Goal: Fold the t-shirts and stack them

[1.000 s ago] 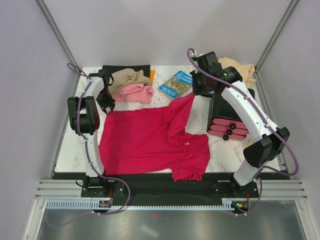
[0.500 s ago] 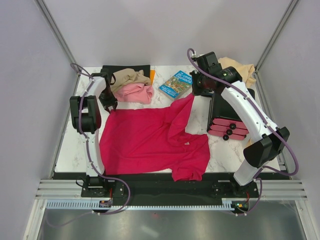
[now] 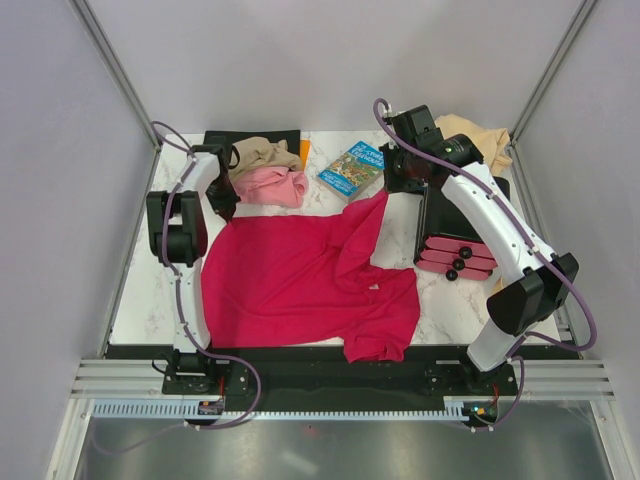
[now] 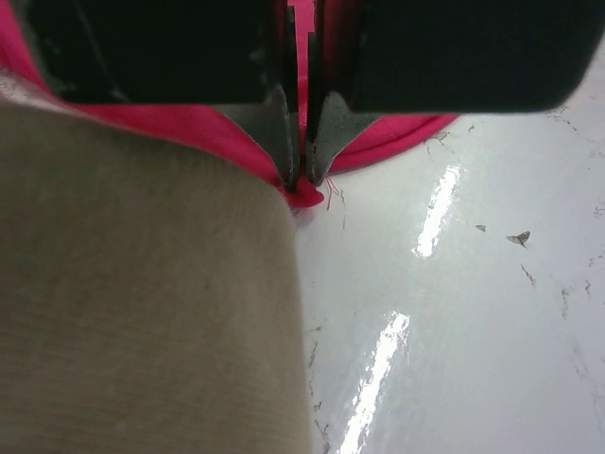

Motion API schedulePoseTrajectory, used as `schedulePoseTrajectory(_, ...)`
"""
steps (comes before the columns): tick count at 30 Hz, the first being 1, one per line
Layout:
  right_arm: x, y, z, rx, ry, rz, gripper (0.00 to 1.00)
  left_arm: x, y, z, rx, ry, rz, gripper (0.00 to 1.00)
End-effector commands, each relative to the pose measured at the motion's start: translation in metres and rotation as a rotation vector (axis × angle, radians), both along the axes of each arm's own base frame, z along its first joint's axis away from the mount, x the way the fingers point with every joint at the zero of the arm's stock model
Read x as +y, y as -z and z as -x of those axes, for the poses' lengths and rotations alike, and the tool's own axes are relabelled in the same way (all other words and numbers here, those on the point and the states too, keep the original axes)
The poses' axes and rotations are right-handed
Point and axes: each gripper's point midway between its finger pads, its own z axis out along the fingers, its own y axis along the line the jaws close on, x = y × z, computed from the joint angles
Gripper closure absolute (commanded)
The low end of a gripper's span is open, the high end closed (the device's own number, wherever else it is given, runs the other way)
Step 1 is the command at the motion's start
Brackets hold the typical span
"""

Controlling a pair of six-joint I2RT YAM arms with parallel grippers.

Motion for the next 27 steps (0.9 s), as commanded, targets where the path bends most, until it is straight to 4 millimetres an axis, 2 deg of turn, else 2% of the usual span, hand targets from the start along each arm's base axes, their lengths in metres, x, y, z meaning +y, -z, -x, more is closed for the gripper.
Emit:
schedulePoseTrajectory(1, -0.001, -0.008, -0.003, -0.031, 0.02, -0.017, 1.0, 0.003, 0.018, 0.009, 0.03, 0.02, -0.024, 0.98)
schedulePoseTrajectory(4, -0.003, -0.004, -0.004, -0.025, 0.031, -0.006, 1.0, 0.007, -0.009, 0.001, -0.04, 0.014, -0.044, 0.98)
schedulePoseTrajectory(5, -0.004, -0.005, -0.005, -0.03, 0.034, -0.002, 1.0, 0.007, -0.028, -0.003, -0.089, 0.008, -0.047, 0.98)
schedulePoseTrajectory(8, -0.008, -0.006, -0.009, -0.047, 0.051, 0.016, 1.0, 0.01, -0.063, -0.007, -0.174, -0.012, -0.06, 0.98)
schedulePoseTrajectory(9, -0.009, -0.007, -0.011, -0.057, 0.058, 0.022, 1.0, 0.011, -0.085, -0.009, -0.23, -0.021, -0.066, 0.98)
schedulePoseTrajectory(11, -0.014, -0.009, -0.017, -0.077, 0.075, 0.044, 1.0, 0.013, -0.111, -0.01, -0.293, -0.039, -0.075, 0.98)
schedulePoseTrajectory(12, -0.017, -0.009, -0.02, -0.085, 0.075, 0.055, 1.0, 0.014, -0.134, -0.008, -0.343, -0.047, -0.078, 0.98)
schedulePoseTrajectory(14, -0.019, -0.014, -0.027, -0.104, 0.083, 0.062, 1.0, 0.018, -0.155, -0.005, -0.394, -0.067, -0.093, 0.98)
schedulePoseTrajectory(15, -0.021, -0.016, -0.03, -0.111, 0.091, 0.061, 1.0, 0.02, -0.176, -0.002, -0.447, -0.076, -0.094, 0.98)
schedulePoseTrajectory(17, -0.023, -0.022, -0.036, -0.132, 0.1, 0.058, 1.0, 0.022, -0.194, 0.003, -0.488, -0.09, -0.104, 0.98)
schedulePoseTrajectory(18, -0.025, -0.026, -0.04, -0.15, 0.104, 0.059, 1.0, 0.023, -0.21, 0.008, -0.525, -0.096, -0.106, 0.98)
schedulePoseTrajectory(22, -0.034, -0.045, -0.053, -0.211, 0.121, 0.08, 1.0, 0.027, -0.241, 0.024, -0.599, -0.121, -0.115, 0.98)
schedulePoseTrajectory(25, -0.044, -0.059, -0.064, -0.244, 0.15, 0.065, 1.0, 0.028, -0.255, 0.033, -0.63, -0.113, -0.122, 0.98)
schedulePoseTrajectory(27, -0.05, -0.066, -0.071, -0.26, 0.173, 0.046, 1.0, 0.03, -0.258, 0.041, -0.624, -0.112, -0.131, 0.98)
